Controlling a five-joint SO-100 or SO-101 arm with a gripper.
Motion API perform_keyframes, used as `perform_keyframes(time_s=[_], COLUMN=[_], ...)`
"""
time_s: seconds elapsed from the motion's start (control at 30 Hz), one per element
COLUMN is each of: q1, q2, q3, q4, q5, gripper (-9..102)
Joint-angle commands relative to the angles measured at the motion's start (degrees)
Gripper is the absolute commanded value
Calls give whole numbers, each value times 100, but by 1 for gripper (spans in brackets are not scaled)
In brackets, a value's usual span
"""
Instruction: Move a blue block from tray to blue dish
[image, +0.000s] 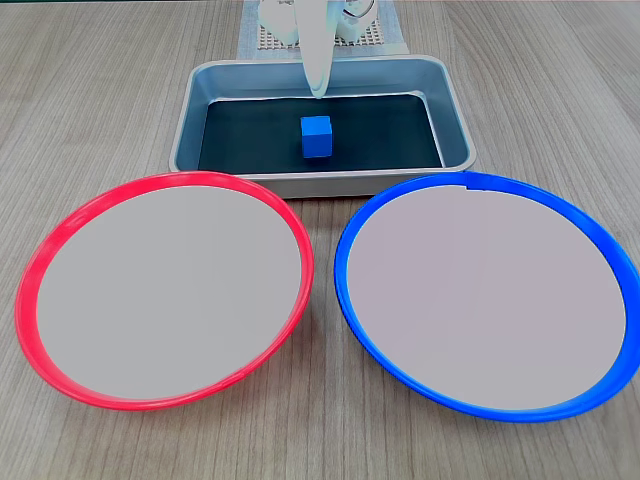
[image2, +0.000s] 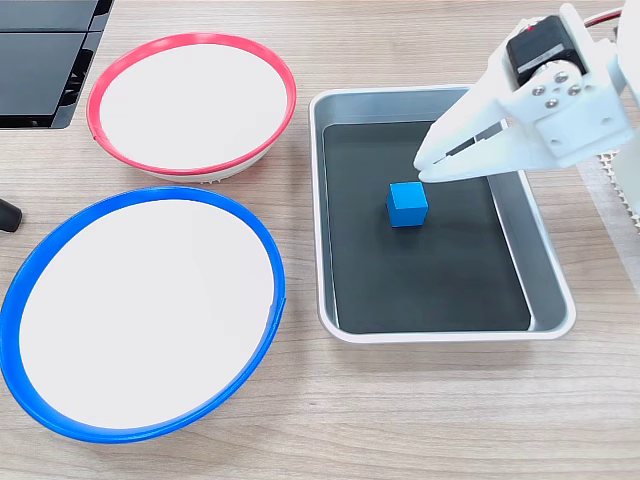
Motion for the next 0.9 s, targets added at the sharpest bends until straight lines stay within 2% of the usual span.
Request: perform_keyframes(time_s=[0.0,0.07,0.2,0.4,0.63,0.7,0.87], q1=[-44,-53,9,264,-26,-62,-79], q2=[88,-141,-1143,-2874,-5484,-6319,-6750], q3=[-141,-439,-1362,-2619,-3674,-3876,-3823], q4=[158,246,360,352,35,97,123], q5=[-905,-1837,-3929,-5484,-7980,-9281,-10222], gripper=[10,15,9,0,10,20,27])
